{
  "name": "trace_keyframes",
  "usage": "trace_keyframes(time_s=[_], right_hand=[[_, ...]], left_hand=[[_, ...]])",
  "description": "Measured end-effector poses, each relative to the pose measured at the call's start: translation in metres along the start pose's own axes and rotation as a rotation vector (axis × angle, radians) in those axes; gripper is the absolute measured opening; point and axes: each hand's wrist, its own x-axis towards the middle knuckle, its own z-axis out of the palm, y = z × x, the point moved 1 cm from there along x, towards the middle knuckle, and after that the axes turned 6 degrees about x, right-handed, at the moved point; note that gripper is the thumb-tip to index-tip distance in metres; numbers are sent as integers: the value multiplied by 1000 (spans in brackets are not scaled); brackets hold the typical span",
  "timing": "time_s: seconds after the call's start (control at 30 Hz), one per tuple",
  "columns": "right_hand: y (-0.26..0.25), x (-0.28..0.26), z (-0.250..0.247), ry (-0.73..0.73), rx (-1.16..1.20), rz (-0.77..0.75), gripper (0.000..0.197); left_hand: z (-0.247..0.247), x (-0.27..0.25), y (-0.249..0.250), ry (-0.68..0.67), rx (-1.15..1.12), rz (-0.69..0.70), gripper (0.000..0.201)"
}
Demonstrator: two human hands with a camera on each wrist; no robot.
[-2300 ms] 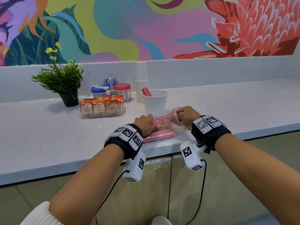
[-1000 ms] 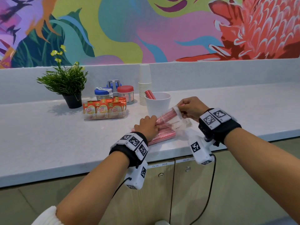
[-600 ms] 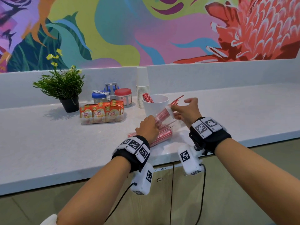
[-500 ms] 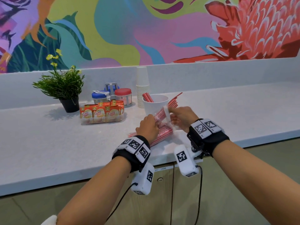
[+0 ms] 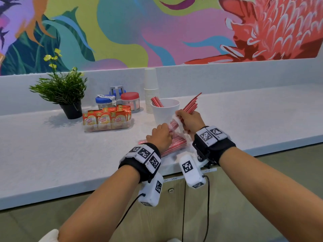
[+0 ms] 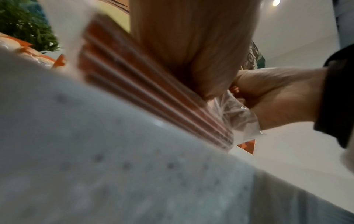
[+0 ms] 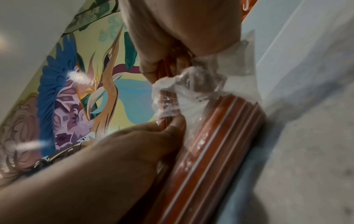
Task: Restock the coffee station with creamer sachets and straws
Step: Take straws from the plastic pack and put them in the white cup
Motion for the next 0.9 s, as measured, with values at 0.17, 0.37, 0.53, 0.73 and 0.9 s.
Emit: trace_keyframes(time_s=[0.17, 0.37, 0.53, 0.73, 0.9], right_hand=[[-14, 15, 0, 153, -214, -151, 30], [-37, 26, -7, 191, -65, -278, 32], [-26, 23, -18, 194, -248, -268, 28], [9, 21, -30, 222, -278, -82, 34], [-2, 25, -29, 206, -199, -103, 38]], left_hand=[[-5, 0, -1, -91, 11, 10, 34], [-18, -12, 6, -144, -160, 101, 76], [-18, -14, 17, -278, -46, 123, 77], [-15, -5, 34, -289, 120, 135, 82], [-25, 9, 34, -333, 113, 76, 82]])
